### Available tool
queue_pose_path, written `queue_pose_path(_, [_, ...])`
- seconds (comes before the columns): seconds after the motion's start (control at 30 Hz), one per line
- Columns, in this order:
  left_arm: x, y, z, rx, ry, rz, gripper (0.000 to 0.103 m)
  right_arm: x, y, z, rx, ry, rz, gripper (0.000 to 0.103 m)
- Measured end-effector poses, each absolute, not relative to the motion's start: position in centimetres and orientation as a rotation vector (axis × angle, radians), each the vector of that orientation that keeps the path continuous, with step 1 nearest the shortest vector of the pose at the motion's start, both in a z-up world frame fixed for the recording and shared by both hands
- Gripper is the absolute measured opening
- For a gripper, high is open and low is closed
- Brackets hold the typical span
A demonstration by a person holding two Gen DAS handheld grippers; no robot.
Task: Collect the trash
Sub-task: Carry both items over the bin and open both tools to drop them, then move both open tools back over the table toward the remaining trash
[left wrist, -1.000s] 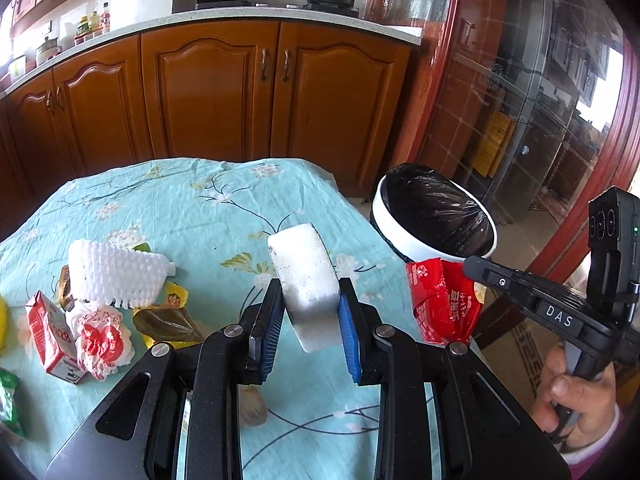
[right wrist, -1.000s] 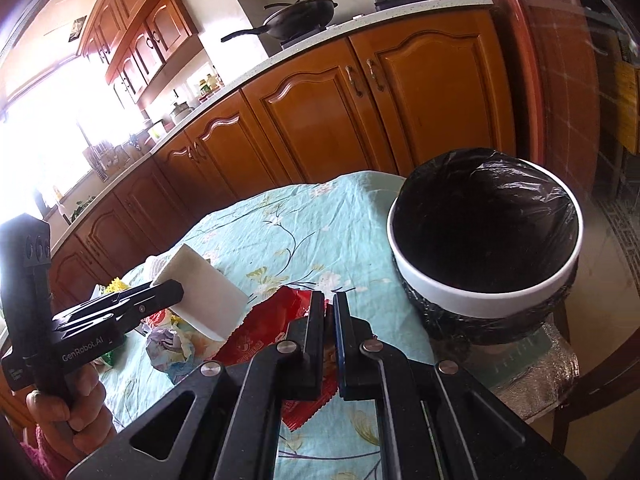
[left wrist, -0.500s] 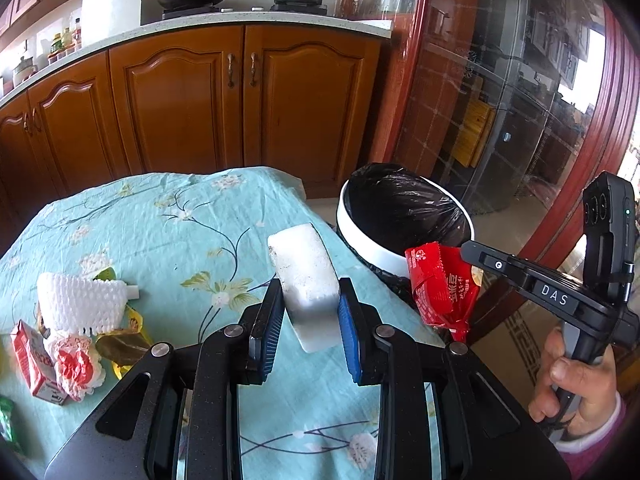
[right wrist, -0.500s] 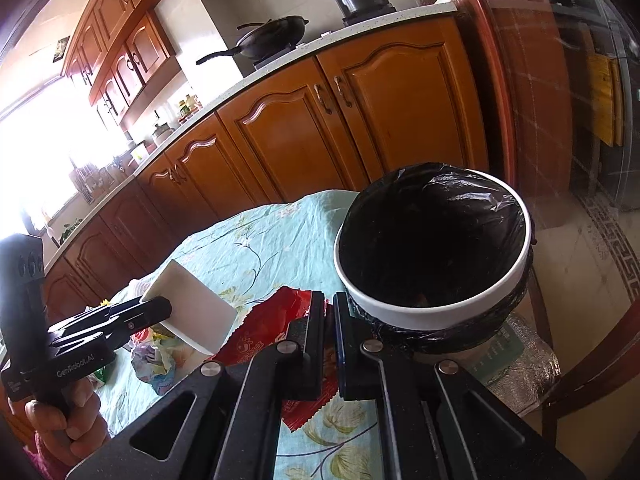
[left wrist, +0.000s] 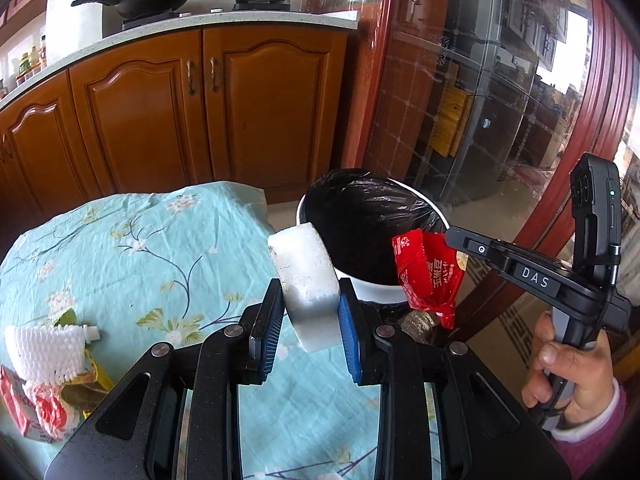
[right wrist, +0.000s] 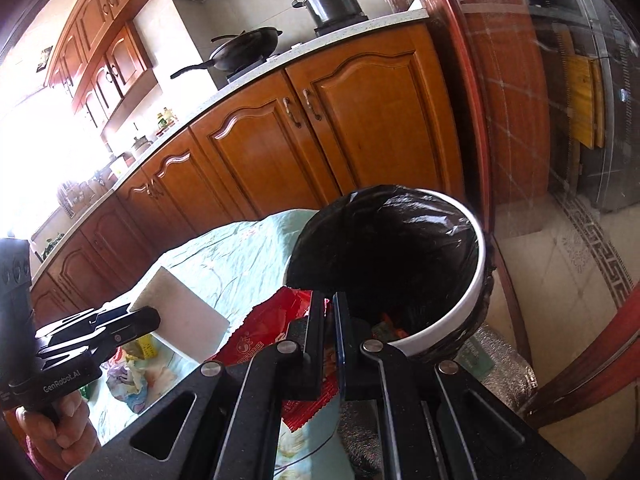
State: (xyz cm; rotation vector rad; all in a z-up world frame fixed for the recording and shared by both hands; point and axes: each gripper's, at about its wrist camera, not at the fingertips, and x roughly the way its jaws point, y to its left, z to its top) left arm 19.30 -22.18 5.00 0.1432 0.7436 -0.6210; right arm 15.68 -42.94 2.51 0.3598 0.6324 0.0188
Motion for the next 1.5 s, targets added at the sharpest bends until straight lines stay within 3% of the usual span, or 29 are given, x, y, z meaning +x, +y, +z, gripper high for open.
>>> queue_pose_path(0.87, [26.6,-32.8,3.2,0.257,0.844,-0.728,0.026,22.5,-49.4,2.2,0.309,0.708,-0.097,0.004])
queue_pose_path(1.13, [27.2,-33.2,2.0,0.282,0.886,-0.715,0.039,23.3,-50.2,1.1,0.355,0.754,-0.079,0.011])
queue_pose_path(1.17, [27.2,-33.2,1.9,0.281,0.889,-0.716,0.044,23.2,-50.3,1.1,0.355,0.752,-0.083,0.011])
queue_pose_path(1.2, [27.2,-33.2,1.9,0.279,0.893,-0.715,0.055,23.1,-50.3,1.1,0.358,0.752,-0.084,0.011])
queue_pose_path(1.23, [27.2,-33.2,2.0,0.273,0.887,-0.714,0.058,23.0,-50.3,1.1,0.364,0.752,-0.083,0.013])
queue_pose_path(1.3, [27.0,-33.2,2.2,0.271,0.873,-0.709,0.058,22.7,-50.4,1.1,0.372,0.75,-0.084,0.021])
queue_pose_path(1.5, [25.8,-31.5,2.9,0.246,0.842,-0.693,0.058,21.4,-50.3,1.5,0.391,0.73,-0.085,0.029])
